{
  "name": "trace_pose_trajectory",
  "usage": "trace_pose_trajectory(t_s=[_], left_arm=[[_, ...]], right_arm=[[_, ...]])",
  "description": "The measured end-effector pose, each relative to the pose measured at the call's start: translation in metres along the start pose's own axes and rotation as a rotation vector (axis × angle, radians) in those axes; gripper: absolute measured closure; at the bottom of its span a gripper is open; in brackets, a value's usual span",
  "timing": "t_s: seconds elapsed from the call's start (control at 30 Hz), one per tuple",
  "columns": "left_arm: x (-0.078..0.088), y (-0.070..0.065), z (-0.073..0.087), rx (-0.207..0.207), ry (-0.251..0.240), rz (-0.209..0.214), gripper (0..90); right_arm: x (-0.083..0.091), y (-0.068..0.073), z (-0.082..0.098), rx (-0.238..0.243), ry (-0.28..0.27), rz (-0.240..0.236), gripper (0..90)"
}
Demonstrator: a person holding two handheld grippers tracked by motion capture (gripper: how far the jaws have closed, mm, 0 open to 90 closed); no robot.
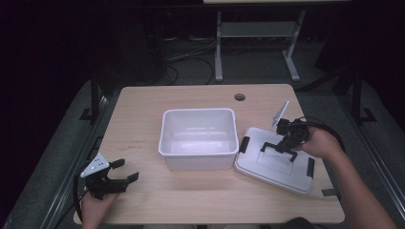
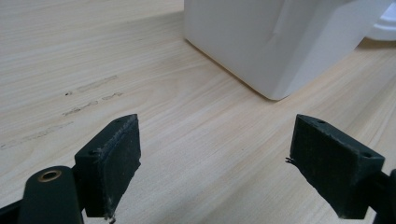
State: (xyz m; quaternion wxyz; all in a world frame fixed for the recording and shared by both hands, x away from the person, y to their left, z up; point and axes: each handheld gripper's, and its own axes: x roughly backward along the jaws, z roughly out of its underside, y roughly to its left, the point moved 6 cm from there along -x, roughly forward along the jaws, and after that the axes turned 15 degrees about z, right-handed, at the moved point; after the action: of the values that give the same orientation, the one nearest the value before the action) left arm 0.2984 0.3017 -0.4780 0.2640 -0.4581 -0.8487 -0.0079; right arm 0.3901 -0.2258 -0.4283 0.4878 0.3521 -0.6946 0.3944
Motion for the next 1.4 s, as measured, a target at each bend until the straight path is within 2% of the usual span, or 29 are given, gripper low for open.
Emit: trace_pose_trajectory(t_s=[0.4, 0.9, 1.13, 1.4], left_arm=[[0.000, 0.000, 0.000, 0.001, -0.001, -0.001, 15.5], [-0.001, 0.000, 0.000, -0.002, -0.002, -0.001, 15.5], [-0.001, 0.000, -0.001, -0.003, -0.001, -0.002, 15.5], [0.000, 0.000, -0.001, -0.003, -0.001, -0.002, 15.5]], right_arm=[[0.042, -0.007, 0.004, 0.001, -0.034, 0.041, 84.6], [0.098, -0.009, 0.006, 0.016, -0.059, 0.084, 84.6], [0.122, -0.007, -0.006, 0.042, -0.077, 0.095, 84.6], [0.143, -0.001, -0.035, 0.090, -0.099, 0.093, 84.6]])
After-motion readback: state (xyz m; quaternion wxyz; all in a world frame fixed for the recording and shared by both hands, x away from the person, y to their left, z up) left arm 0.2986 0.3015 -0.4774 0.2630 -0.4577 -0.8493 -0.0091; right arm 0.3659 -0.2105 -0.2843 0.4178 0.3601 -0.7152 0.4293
